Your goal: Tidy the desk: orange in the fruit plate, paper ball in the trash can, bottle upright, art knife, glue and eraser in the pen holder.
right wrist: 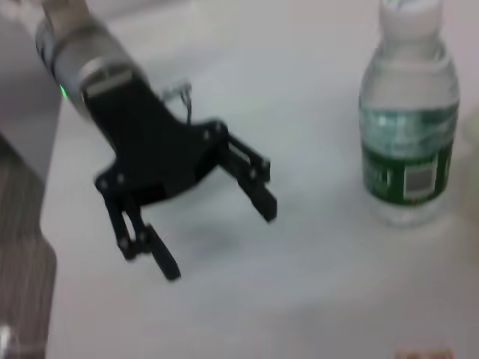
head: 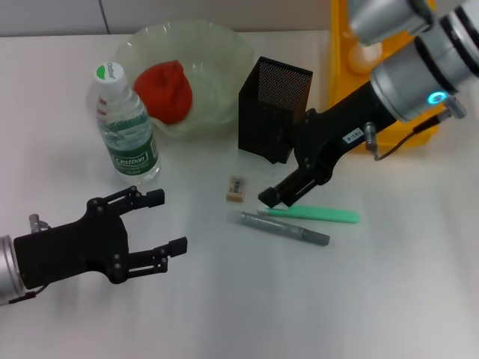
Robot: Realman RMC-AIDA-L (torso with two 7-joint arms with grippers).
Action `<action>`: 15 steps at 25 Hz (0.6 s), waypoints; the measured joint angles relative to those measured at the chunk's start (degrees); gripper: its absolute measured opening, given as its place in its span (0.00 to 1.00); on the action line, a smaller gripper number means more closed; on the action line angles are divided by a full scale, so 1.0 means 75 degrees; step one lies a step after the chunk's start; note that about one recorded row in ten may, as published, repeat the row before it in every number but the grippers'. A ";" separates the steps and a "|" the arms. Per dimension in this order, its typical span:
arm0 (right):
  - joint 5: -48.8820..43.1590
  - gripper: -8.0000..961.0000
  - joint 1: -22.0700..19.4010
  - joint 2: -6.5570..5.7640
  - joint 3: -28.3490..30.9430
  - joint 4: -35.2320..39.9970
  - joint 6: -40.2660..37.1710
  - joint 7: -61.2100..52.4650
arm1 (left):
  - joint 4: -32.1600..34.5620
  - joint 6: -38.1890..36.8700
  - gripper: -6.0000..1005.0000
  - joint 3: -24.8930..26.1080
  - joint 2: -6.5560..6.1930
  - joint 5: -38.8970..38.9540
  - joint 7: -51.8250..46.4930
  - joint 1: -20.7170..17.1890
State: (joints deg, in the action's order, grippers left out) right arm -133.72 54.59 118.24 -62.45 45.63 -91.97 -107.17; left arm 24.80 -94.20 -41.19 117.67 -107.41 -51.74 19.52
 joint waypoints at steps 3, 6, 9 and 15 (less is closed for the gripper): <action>-0.0341 0.87 0.0238 0.0035 -0.0223 -0.0020 0.0047 -0.0208 | 0.0003 0.0016 0.84 -0.0001 0.0022 0.0000 0.0000 0.0001; -0.0730 0.87 0.0498 0.0112 -0.0496 -0.0044 0.0171 -0.0375 | -0.0002 0.0018 0.84 -0.0004 0.0033 0.0001 -0.0020 0.0010; -0.0827 0.87 0.0590 0.0147 -0.1265 -0.0073 0.0626 -0.0662 | -0.0011 0.0026 0.84 -0.0005 0.0057 0.0001 -0.0026 -0.0008; -0.0836 0.86 0.0564 0.0178 -0.2200 -0.0181 0.1168 -0.0853 | -0.0020 0.0036 0.84 0.0003 0.0061 0.0002 -0.0071 -0.0054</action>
State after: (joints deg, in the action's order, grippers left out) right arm -139.99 58.82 119.58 -78.95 44.27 -83.21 -113.57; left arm 24.65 -93.93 -41.17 118.12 -107.40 -52.27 19.11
